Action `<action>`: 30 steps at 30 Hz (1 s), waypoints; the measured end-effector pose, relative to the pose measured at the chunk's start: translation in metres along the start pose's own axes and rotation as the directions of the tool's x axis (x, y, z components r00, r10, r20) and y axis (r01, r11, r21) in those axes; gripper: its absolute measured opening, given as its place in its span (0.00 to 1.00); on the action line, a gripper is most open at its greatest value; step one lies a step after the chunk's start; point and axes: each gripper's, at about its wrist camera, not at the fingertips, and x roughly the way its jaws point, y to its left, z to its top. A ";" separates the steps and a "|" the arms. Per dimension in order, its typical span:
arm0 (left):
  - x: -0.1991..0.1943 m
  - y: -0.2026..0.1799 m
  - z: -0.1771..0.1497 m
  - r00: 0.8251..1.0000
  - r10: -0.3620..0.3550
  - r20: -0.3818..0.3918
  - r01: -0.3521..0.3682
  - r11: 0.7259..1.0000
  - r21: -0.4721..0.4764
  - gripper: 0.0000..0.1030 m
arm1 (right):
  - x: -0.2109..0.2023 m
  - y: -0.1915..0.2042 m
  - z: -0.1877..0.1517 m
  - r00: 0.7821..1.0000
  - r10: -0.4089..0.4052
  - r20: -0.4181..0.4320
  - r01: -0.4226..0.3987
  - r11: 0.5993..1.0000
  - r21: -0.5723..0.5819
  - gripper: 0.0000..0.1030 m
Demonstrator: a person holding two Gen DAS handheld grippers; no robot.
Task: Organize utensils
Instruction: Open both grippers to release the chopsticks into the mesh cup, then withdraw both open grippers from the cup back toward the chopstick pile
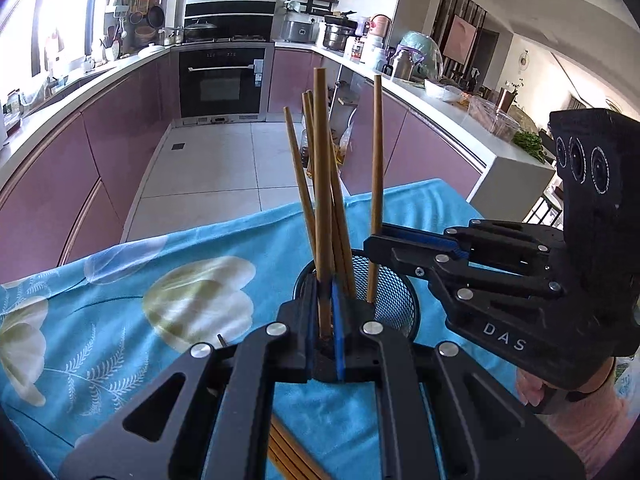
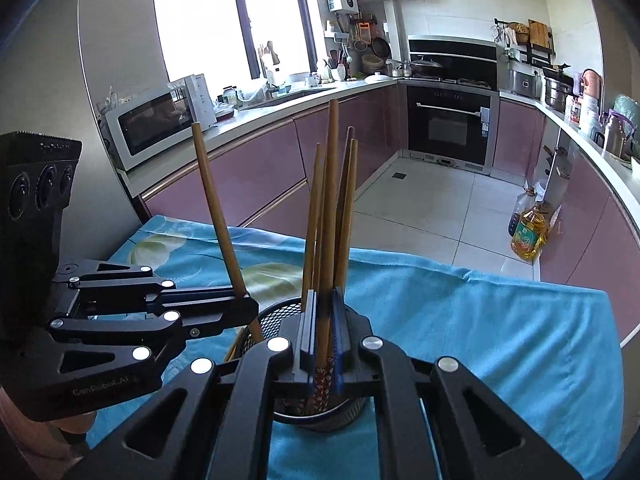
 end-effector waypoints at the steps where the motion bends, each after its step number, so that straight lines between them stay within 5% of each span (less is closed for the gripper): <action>1: 0.002 0.002 0.001 1.000 0.003 -0.001 -0.003 1.000 -0.002 0.07 | 0.002 -0.001 0.000 1.000 0.002 -0.002 -0.002 1.000 0.005 0.06; 16: 0.014 0.010 -0.005 1.000 0.001 -0.006 -0.001 0.999 -0.044 0.11 | 0.008 -0.004 -0.002 1.000 0.015 -0.006 -0.015 1.000 0.024 0.08; 21: 0.004 0.012 -0.014 0.999 0.017 0.034 -0.015 0.998 -0.053 0.24 | 0.002 -0.004 -0.008 1.000 0.028 0.011 -0.028 0.999 0.027 0.09; 30: -0.031 0.018 -0.034 0.989 0.085 0.118 -0.074 0.993 -0.095 0.52 | -0.018 0.006 -0.020 0.997 0.044 0.062 -0.045 0.999 0.016 0.30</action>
